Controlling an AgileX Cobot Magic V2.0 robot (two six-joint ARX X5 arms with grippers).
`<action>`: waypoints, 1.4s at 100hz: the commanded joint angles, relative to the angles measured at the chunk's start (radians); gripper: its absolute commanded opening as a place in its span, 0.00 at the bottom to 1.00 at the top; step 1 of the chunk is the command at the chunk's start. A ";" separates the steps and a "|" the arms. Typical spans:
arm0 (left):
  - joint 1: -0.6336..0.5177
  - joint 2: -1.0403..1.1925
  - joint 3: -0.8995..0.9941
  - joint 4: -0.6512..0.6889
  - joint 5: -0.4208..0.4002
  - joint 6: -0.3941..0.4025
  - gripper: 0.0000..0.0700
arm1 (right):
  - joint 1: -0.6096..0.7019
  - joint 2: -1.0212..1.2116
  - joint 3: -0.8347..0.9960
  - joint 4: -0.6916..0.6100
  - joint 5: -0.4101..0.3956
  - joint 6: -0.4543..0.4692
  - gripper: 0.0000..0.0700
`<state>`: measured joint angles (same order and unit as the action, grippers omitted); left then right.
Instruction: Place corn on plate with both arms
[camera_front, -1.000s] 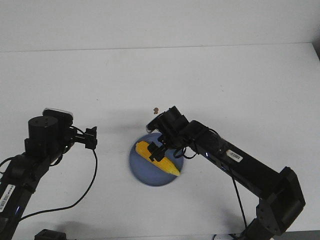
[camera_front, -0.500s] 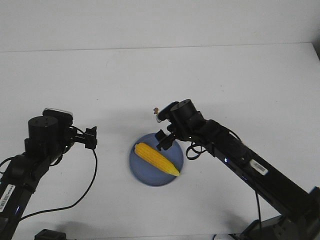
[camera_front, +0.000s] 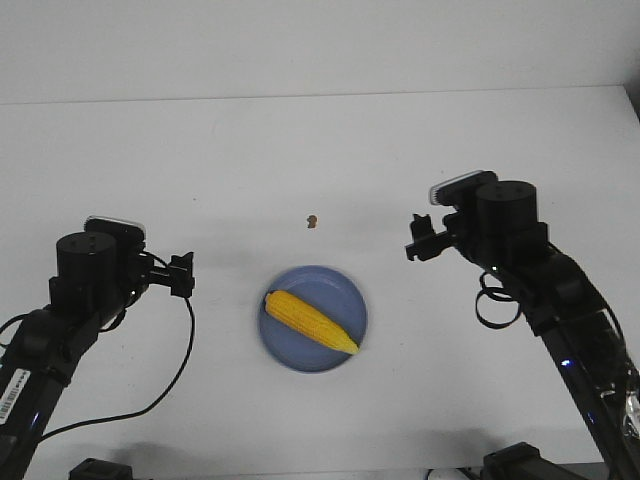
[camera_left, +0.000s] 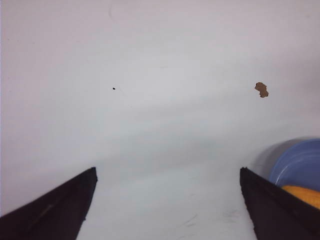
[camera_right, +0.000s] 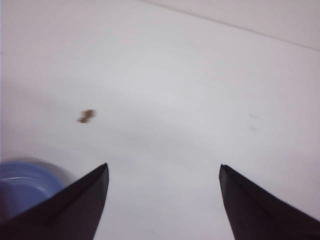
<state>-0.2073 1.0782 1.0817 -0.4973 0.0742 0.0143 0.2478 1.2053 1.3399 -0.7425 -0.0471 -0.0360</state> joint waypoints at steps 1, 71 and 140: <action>-0.001 -0.005 0.013 0.009 -0.005 -0.007 0.82 | -0.033 -0.015 0.014 -0.013 0.002 -0.021 0.67; 0.028 -0.457 -0.161 0.024 -0.060 -0.005 0.48 | -0.189 -0.706 -0.605 0.233 -0.003 0.020 0.67; 0.040 -0.747 -0.425 0.059 -0.153 -0.028 0.49 | -0.189 -1.034 -0.779 0.286 0.003 0.053 0.67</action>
<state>-0.1677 0.3325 0.6514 -0.4606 -0.0761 -0.0025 0.0582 0.1680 0.5529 -0.4717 -0.0479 -0.0074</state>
